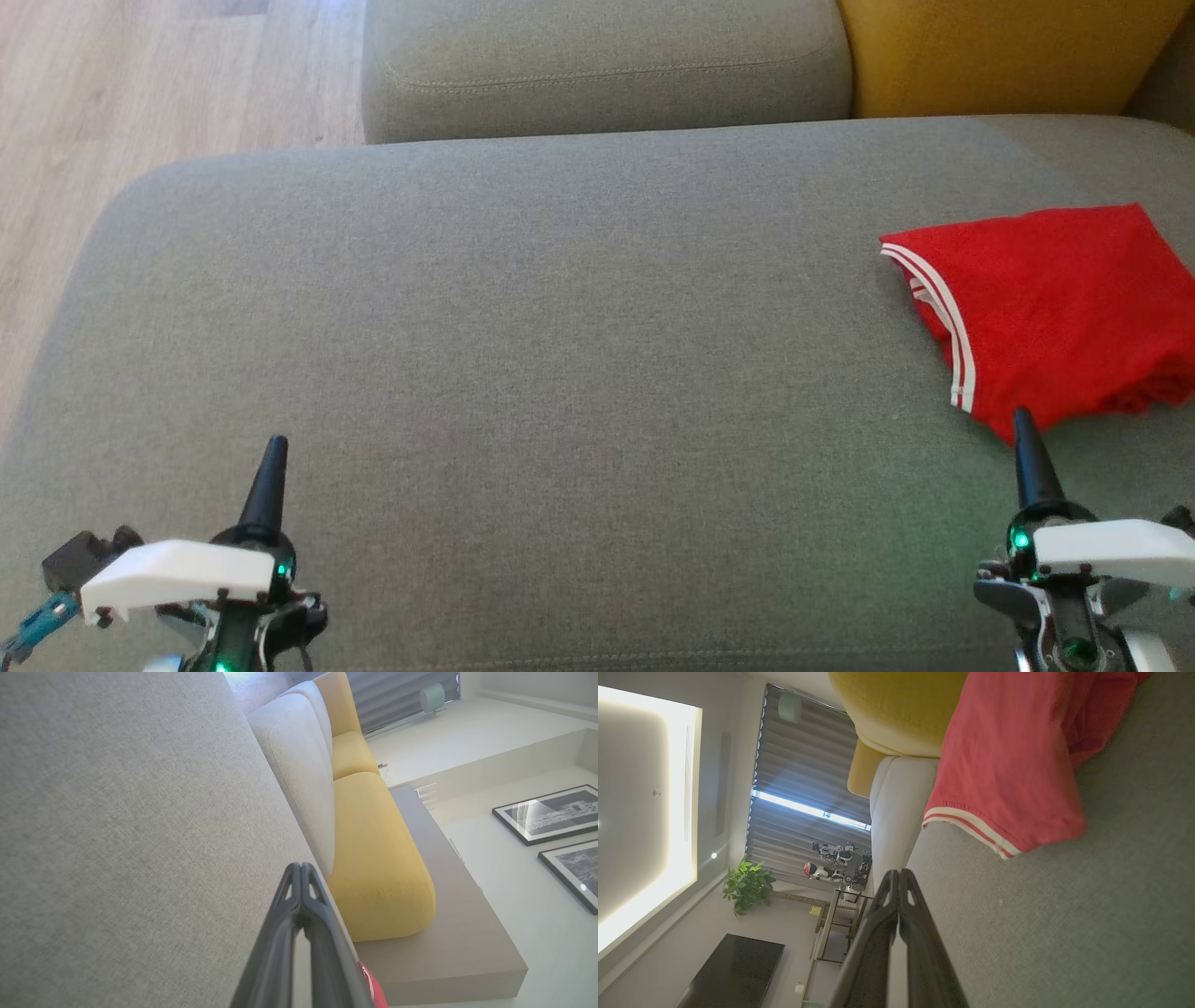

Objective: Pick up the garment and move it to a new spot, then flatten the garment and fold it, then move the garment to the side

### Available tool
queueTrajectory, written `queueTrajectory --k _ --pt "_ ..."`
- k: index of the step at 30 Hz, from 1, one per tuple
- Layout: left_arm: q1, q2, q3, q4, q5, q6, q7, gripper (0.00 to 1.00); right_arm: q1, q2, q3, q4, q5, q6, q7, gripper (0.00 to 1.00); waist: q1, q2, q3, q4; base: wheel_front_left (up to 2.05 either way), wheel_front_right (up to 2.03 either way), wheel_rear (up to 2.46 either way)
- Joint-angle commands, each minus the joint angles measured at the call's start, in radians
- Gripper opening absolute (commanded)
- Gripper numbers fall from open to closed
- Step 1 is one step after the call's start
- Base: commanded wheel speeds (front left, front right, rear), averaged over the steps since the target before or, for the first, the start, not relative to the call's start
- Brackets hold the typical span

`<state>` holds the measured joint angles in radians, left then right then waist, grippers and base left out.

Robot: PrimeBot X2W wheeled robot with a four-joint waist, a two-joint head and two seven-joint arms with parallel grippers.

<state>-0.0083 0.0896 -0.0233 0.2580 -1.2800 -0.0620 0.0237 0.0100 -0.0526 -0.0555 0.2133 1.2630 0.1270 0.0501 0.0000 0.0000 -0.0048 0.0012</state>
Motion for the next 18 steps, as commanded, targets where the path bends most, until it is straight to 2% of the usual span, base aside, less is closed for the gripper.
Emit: queueTrajectory --k 1,18 --pt "-0.058 0.004 0.037 -0.028 -0.029 -0.014 0.008 0.00 -0.057 -0.024 0.009 -0.025 0.035 0.003 0.006 0.00 0.0000 0.0000 0.000 0.000 0.00 0.00 0.00" --pt "-0.082 -0.018 0.092 -0.019 -0.208 -0.046 0.052 0.00 -0.091 -0.024 -0.009 0.007 0.235 0.003 0.022 0.00 0.0000 0.0000 0.005 -0.001 0.00 0.00 0.00"
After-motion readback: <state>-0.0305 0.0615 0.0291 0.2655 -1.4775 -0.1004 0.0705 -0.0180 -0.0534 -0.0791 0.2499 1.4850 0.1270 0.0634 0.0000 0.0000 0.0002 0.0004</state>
